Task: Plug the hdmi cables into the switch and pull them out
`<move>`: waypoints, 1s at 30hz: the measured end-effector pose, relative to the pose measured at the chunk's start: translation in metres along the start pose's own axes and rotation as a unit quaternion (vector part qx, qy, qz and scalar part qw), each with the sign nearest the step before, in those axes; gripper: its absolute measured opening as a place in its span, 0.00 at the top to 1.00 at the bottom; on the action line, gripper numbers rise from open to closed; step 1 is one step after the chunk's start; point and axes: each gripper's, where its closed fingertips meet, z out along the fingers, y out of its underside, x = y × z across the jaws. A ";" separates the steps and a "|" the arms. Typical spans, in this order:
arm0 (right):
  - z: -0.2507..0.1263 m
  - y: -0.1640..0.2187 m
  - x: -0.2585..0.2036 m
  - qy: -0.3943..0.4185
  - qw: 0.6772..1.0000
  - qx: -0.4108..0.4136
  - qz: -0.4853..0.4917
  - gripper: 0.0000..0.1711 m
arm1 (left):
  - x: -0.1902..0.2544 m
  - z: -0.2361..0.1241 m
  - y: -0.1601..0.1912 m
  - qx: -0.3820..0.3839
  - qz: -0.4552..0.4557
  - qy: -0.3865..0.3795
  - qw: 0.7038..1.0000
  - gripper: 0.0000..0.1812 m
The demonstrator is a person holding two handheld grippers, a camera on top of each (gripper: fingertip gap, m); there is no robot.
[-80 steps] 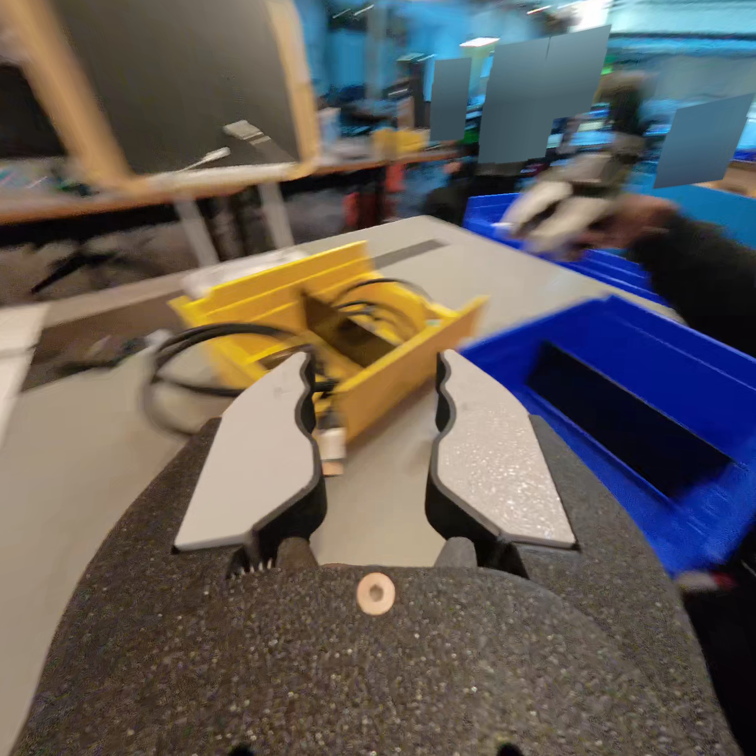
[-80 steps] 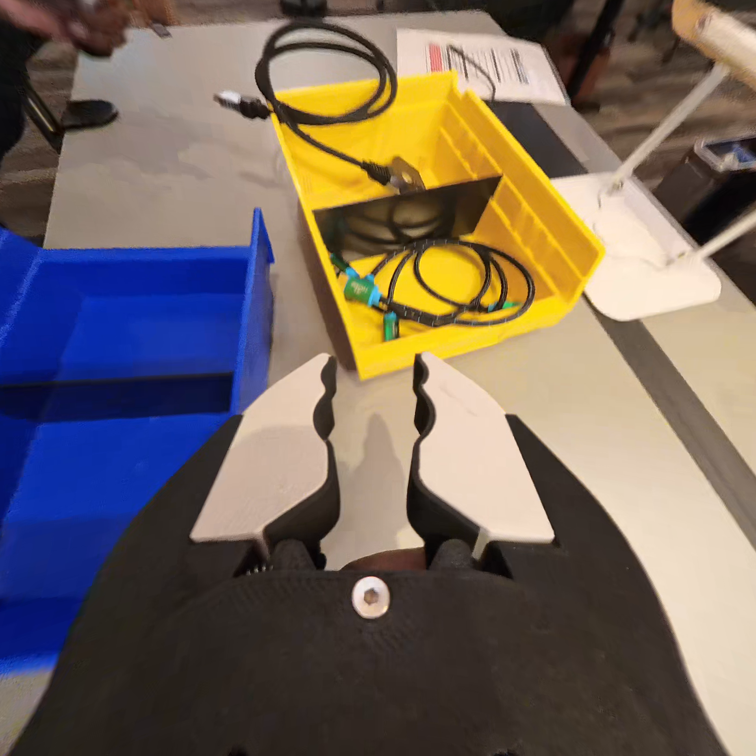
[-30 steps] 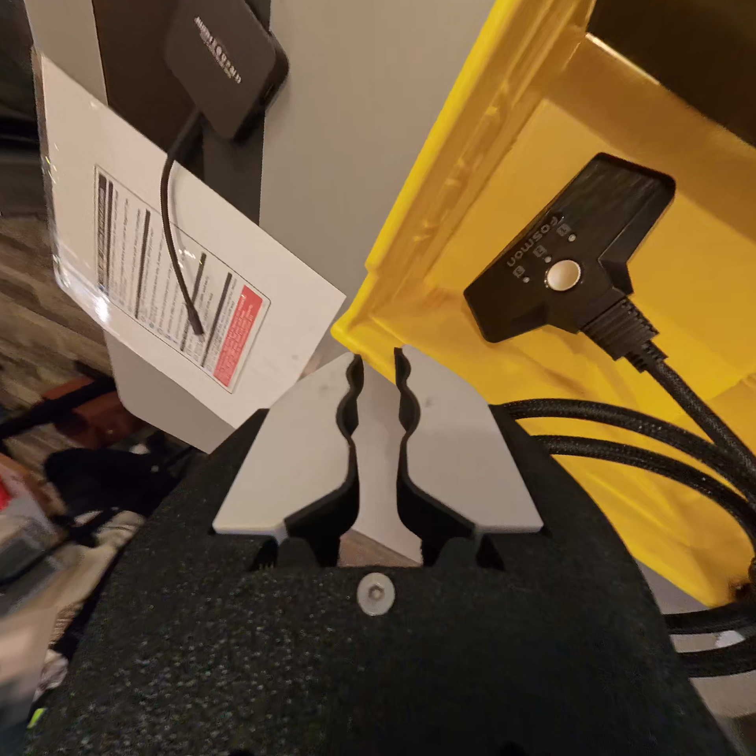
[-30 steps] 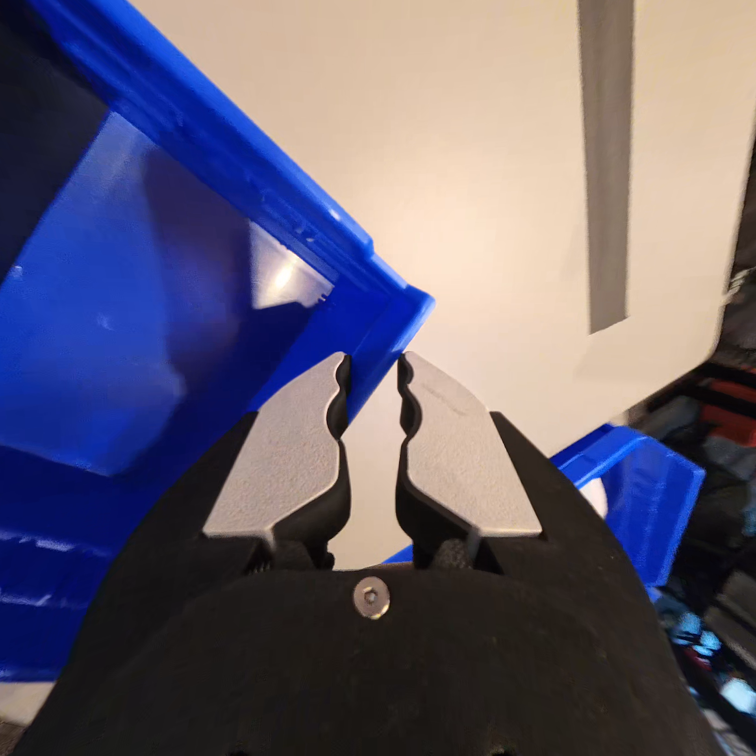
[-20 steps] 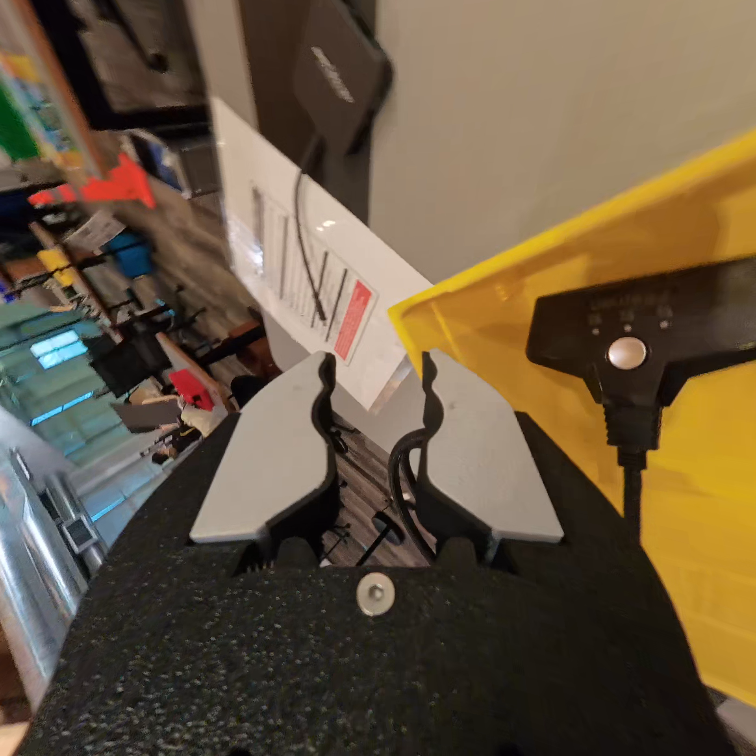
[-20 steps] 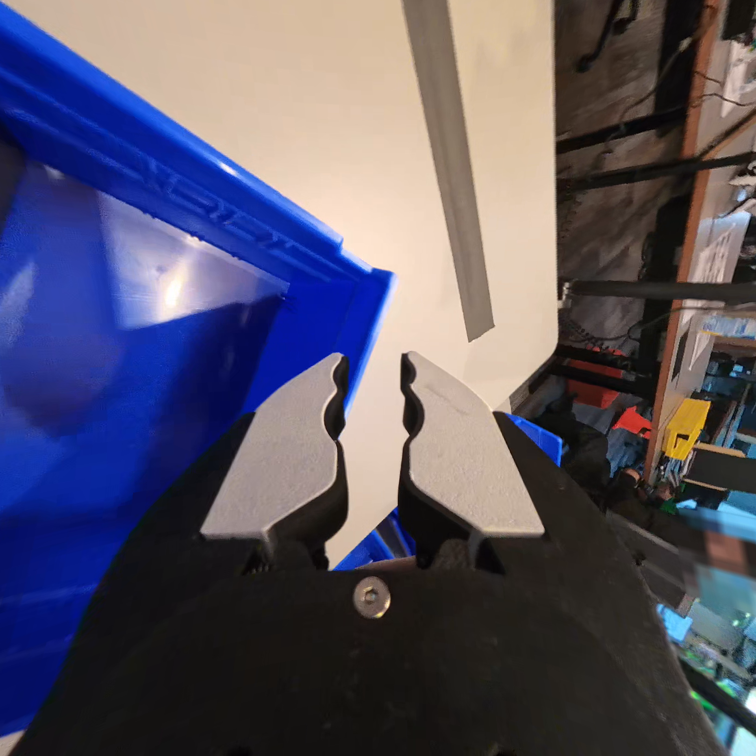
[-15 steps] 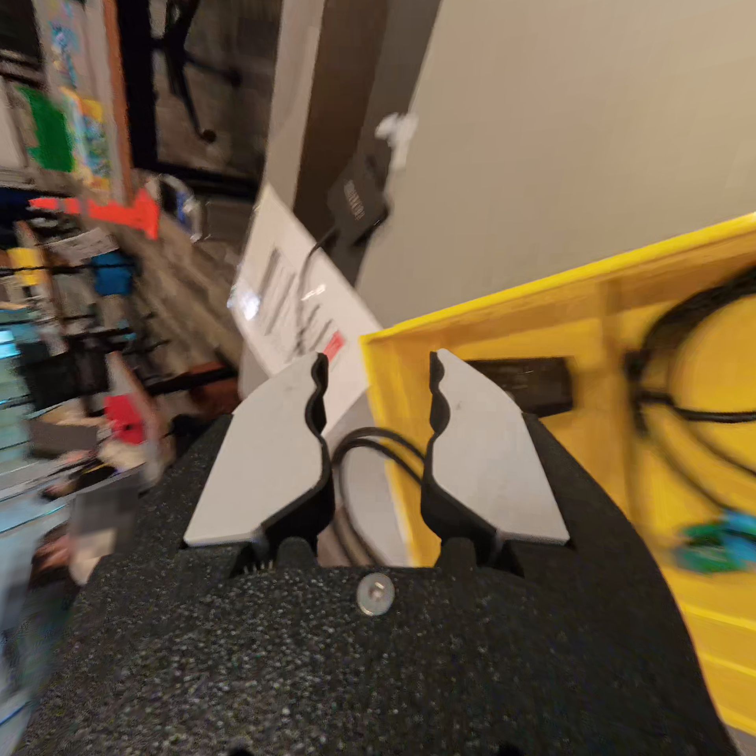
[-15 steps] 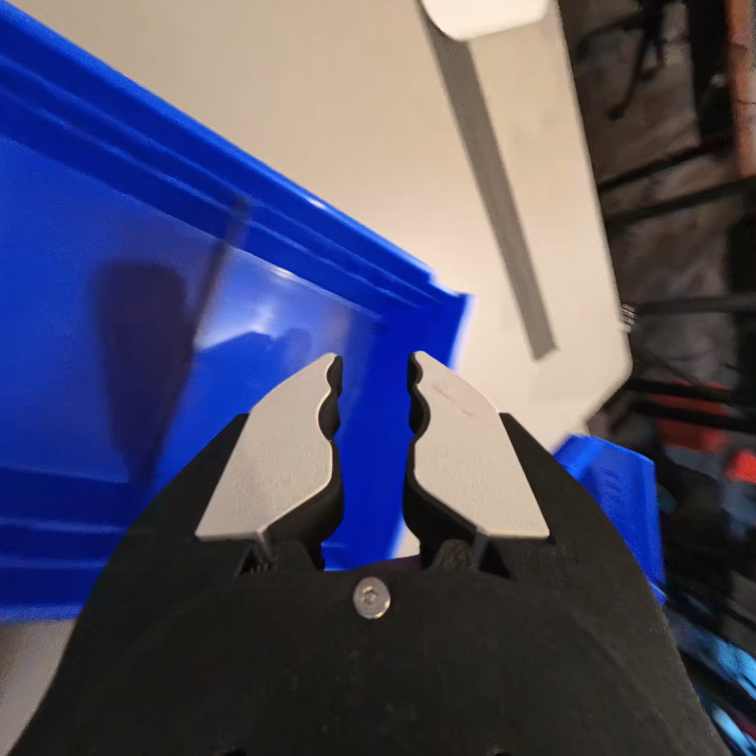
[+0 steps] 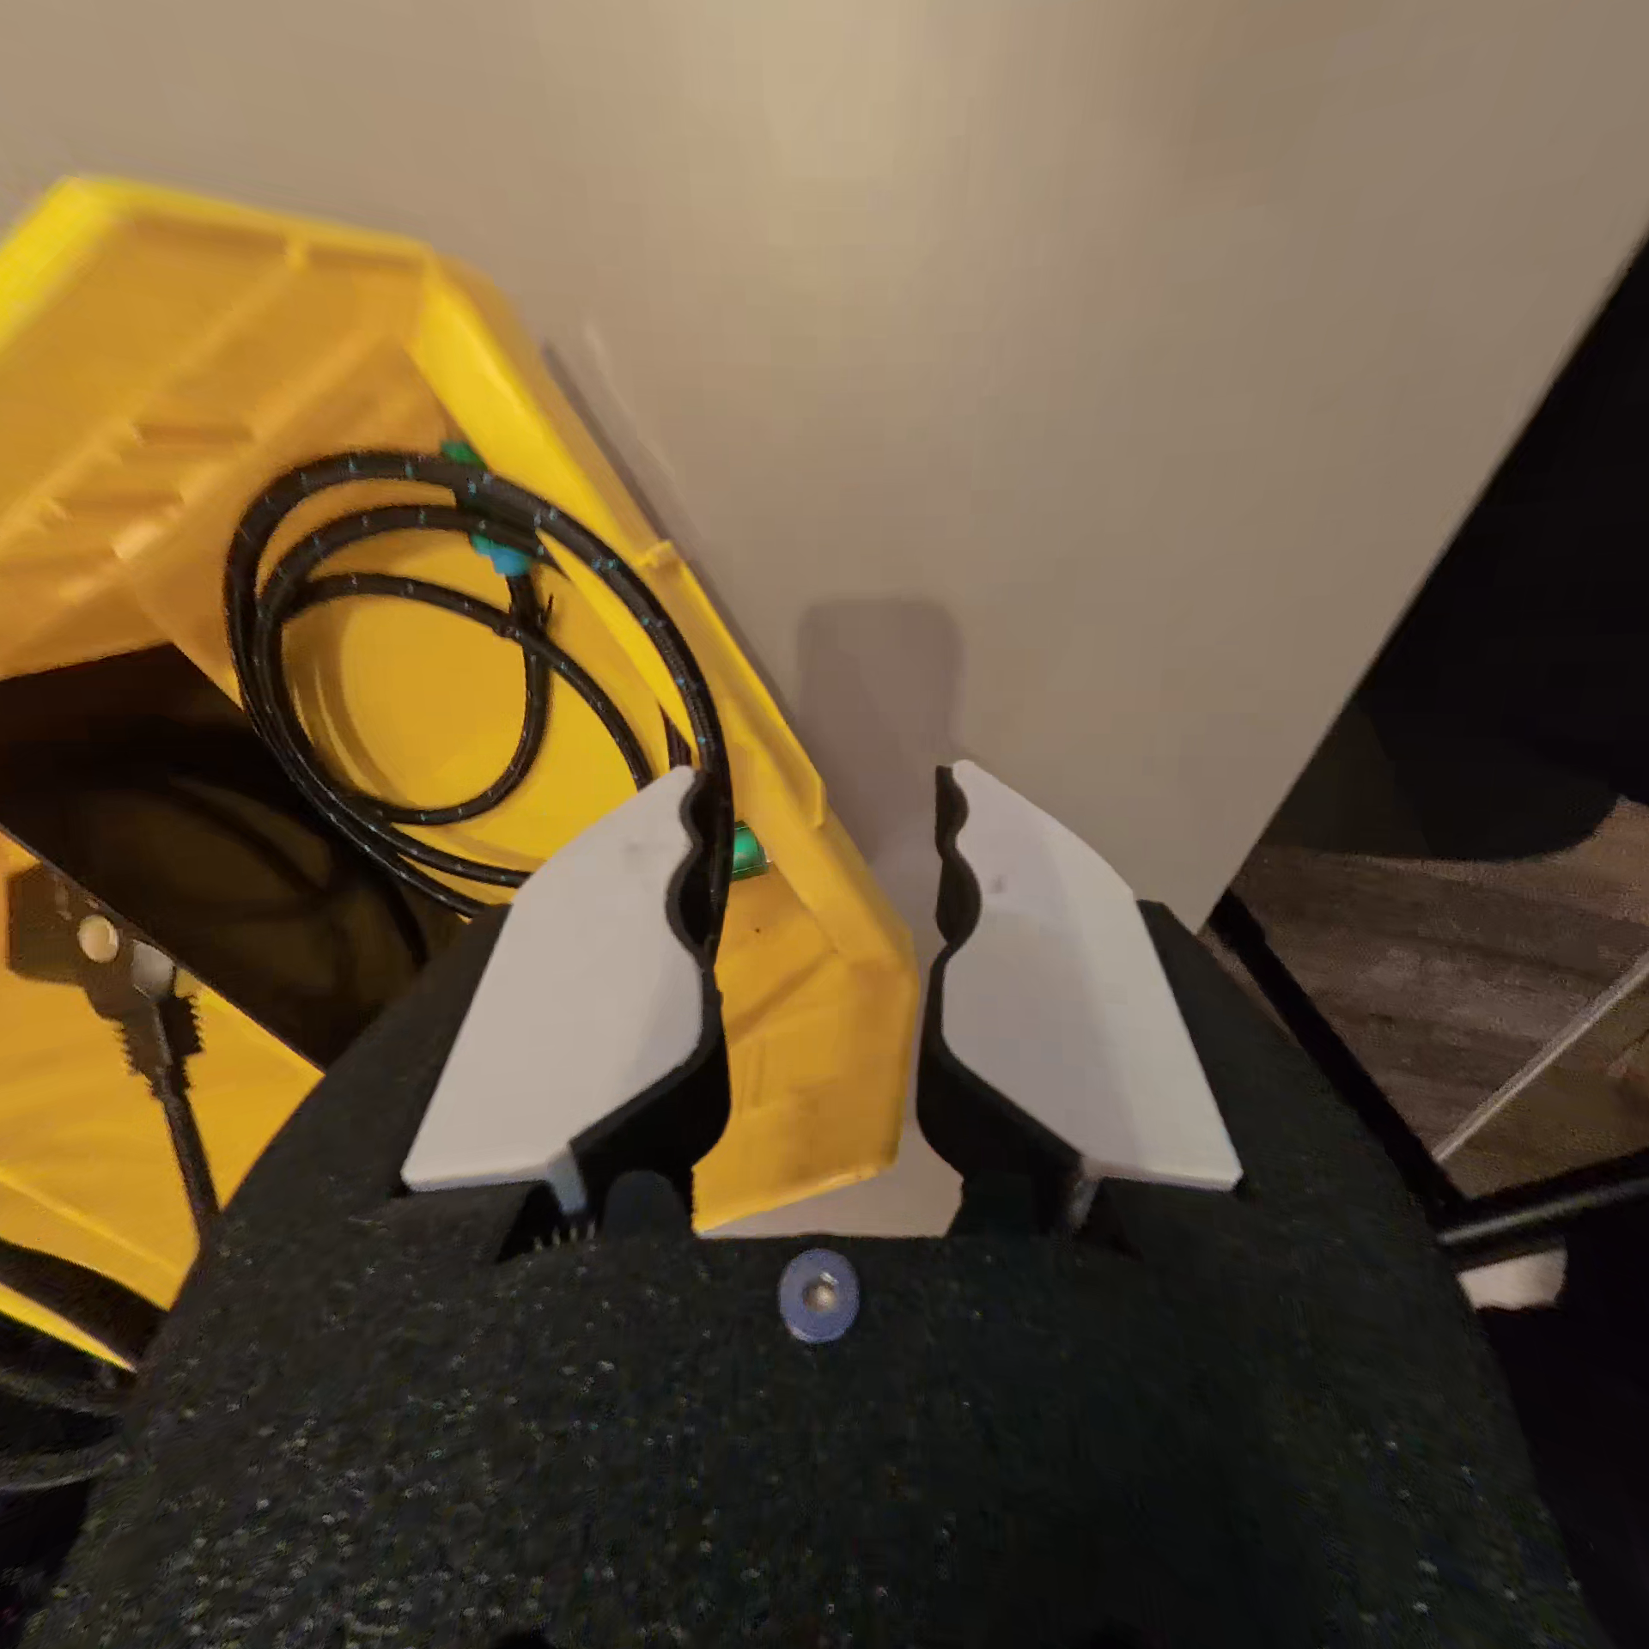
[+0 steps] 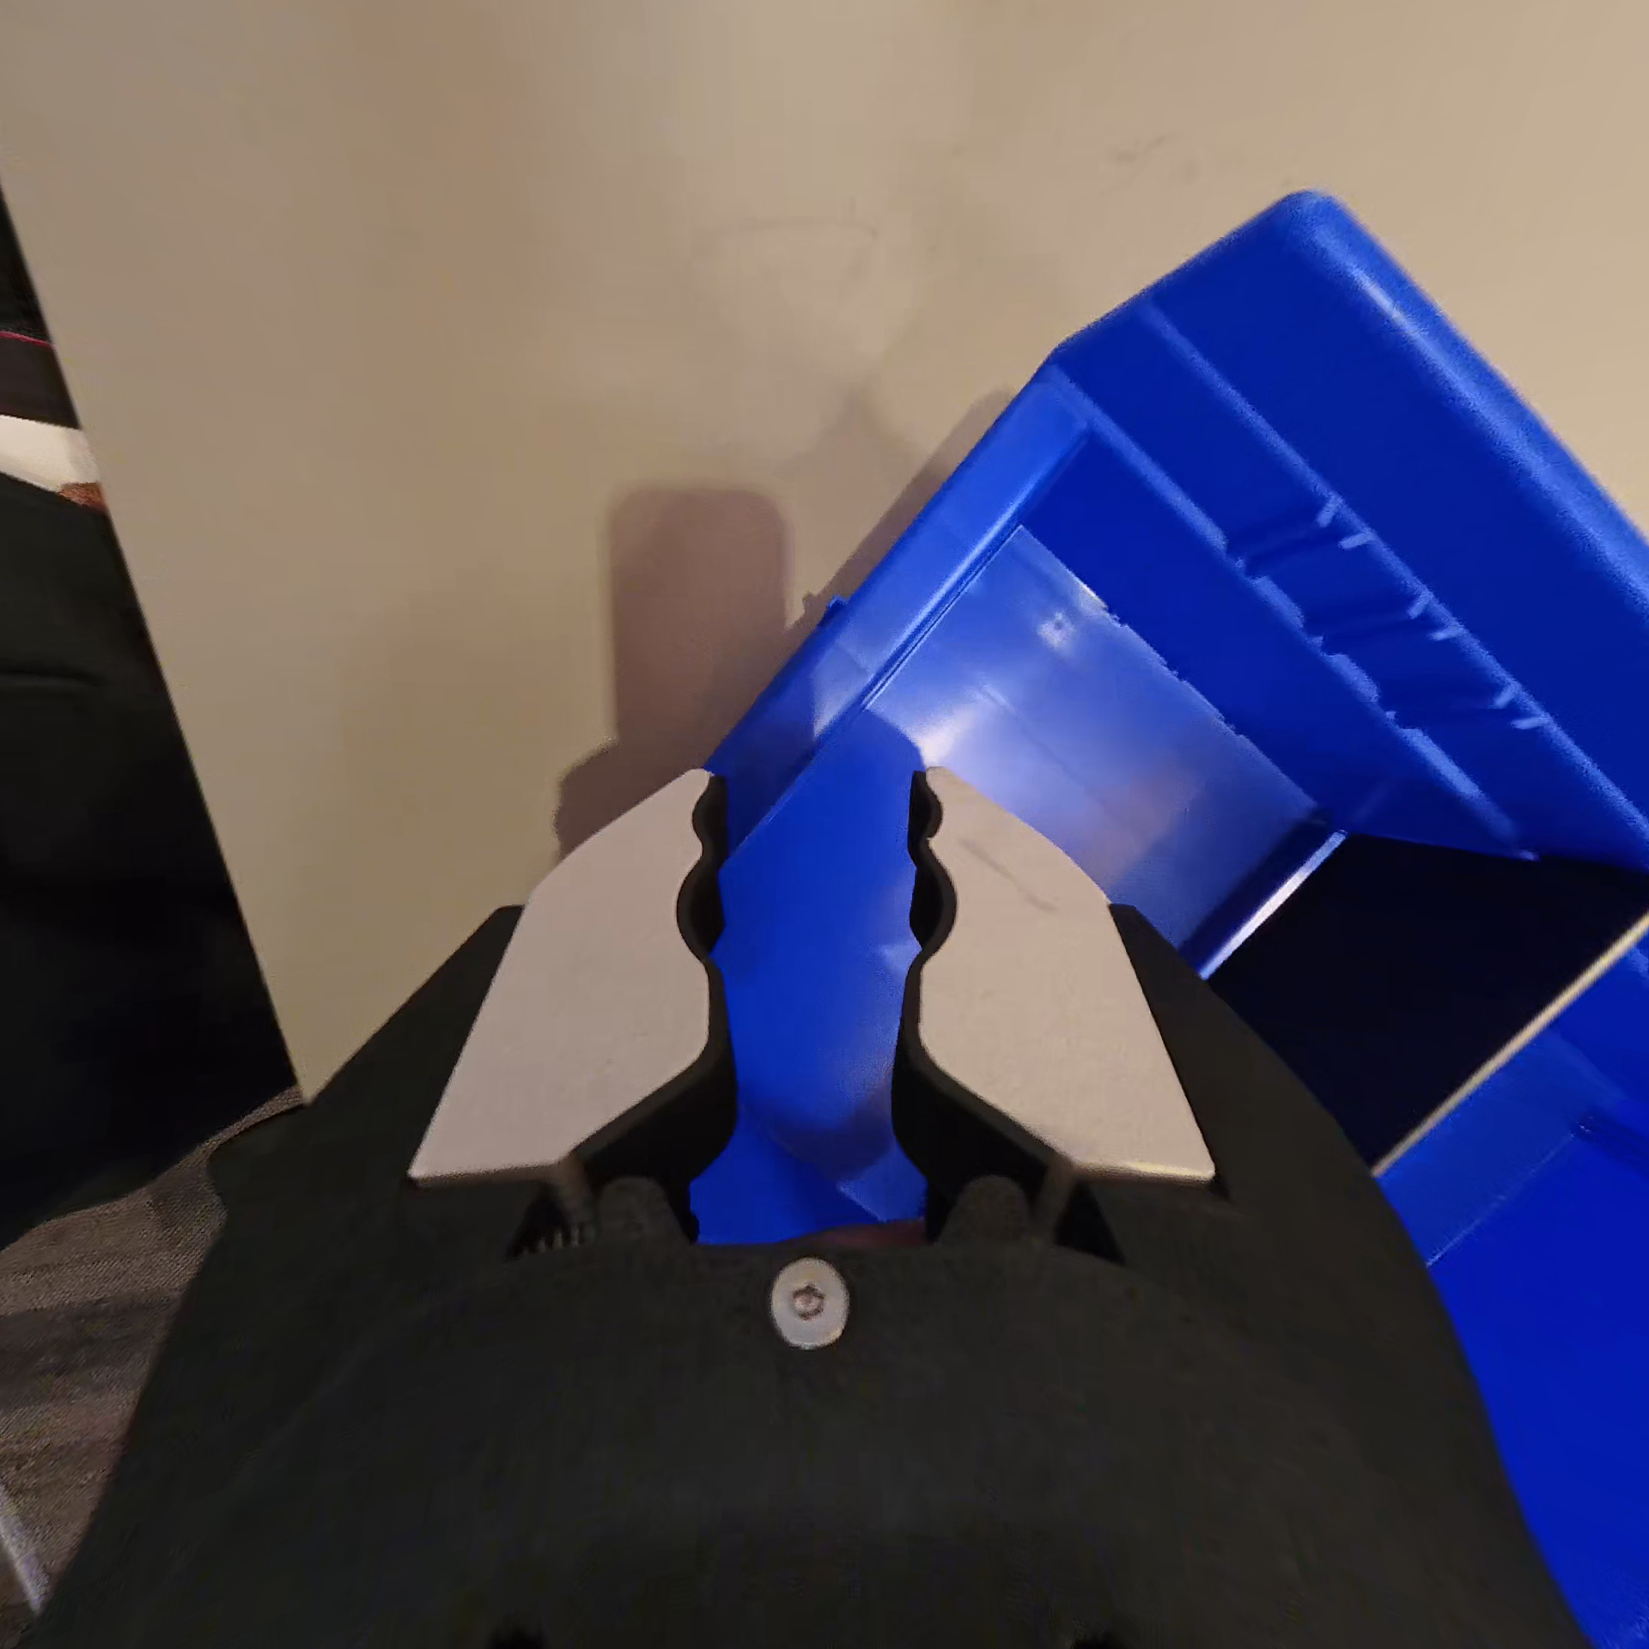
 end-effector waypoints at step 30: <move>-0.030 0.131 0.033 0.131 0.982 -0.114 0.072 0.79 | -0.010 0.053 0.131 -0.087 -0.011 -0.046 0.995 0.85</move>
